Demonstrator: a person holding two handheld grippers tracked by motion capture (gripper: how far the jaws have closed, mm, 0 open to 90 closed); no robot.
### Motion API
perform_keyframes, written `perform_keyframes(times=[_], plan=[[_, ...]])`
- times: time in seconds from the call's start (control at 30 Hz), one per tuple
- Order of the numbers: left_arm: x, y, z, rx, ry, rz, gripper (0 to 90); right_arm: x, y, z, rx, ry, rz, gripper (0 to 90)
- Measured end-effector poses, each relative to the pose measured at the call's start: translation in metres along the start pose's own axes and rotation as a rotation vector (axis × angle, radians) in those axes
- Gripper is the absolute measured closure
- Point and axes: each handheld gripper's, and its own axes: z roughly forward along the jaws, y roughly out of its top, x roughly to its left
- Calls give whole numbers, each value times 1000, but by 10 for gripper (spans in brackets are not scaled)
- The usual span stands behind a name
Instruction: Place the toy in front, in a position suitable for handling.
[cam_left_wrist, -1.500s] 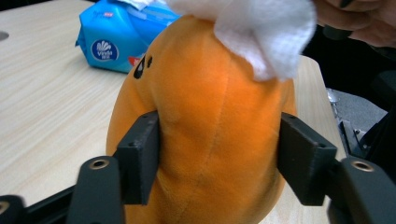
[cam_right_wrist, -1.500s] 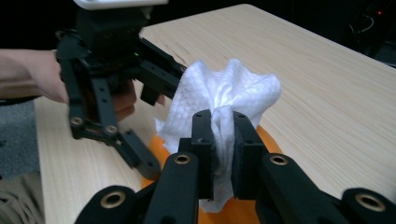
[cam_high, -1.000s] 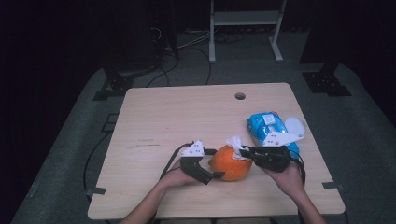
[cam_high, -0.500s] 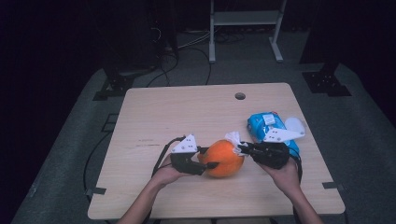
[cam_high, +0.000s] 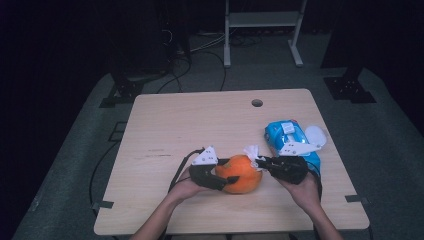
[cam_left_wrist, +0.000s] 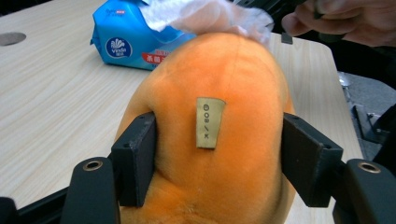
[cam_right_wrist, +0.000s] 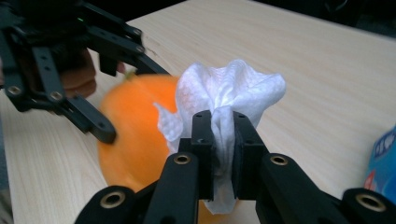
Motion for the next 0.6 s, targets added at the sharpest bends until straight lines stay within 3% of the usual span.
perform_keyframes(times=[0.13,0.2,0.37,0.5,0.6], plan=[[-3,1,5,-11,20,8,322,14,9,1,-22,10,-57,808],[-5,1,7,-13,27,12,316,20,12,3,-31,38,-71,808],[-10,4,12,-11,45,36,279,26,16,9,-24,47,-92,807],[-6,5,8,-21,30,31,198,20,12,9,-2,36,-88,807],[-1,3,7,-19,37,6,125,10,4,6,7,28,-52,807]])
